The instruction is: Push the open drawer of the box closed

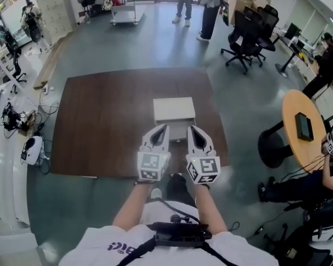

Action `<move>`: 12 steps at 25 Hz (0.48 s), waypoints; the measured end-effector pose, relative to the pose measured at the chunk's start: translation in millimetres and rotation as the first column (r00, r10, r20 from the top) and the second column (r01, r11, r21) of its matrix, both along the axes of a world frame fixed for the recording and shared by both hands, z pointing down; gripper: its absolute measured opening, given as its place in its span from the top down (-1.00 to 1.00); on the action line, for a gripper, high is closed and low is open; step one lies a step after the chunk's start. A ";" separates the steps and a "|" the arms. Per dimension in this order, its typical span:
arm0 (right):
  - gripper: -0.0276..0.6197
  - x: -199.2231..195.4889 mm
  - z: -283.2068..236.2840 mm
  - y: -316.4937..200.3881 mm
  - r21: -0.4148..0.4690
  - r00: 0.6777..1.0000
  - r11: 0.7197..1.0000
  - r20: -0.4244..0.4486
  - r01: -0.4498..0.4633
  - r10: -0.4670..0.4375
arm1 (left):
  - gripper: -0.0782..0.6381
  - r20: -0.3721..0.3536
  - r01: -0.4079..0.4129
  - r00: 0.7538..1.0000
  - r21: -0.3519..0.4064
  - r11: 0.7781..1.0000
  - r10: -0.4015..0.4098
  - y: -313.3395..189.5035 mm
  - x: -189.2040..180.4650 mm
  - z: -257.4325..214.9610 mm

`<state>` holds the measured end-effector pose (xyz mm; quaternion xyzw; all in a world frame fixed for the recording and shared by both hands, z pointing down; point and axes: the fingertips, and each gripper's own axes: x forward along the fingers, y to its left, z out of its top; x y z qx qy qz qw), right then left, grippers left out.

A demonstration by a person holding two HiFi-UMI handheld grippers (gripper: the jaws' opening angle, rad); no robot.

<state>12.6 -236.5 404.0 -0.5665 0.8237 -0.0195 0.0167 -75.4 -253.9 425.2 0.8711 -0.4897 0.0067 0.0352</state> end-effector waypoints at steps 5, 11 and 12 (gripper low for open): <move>0.94 7.8 31.3 -14.5 -0.068 0.999 0.997 0.030 0.026 -0.024 | 0.79 0.014 0.007 1.000 -0.067 0.998 -0.006 -16.3 -0.9 34.7; 0.94 16.6 78.9 -16.6 -0.168 1.000 0.985 -0.002 0.029 -0.030 | 0.79 0.025 0.019 1.000 -0.127 0.992 -0.016 -28.6 0.3 68.1; 0.94 17.4 88.5 -17.8 -0.194 0.999 0.981 -0.014 0.029 -0.032 | 0.79 0.024 0.025 0.999 -0.136 0.990 -0.022 -31.6 -0.5 74.0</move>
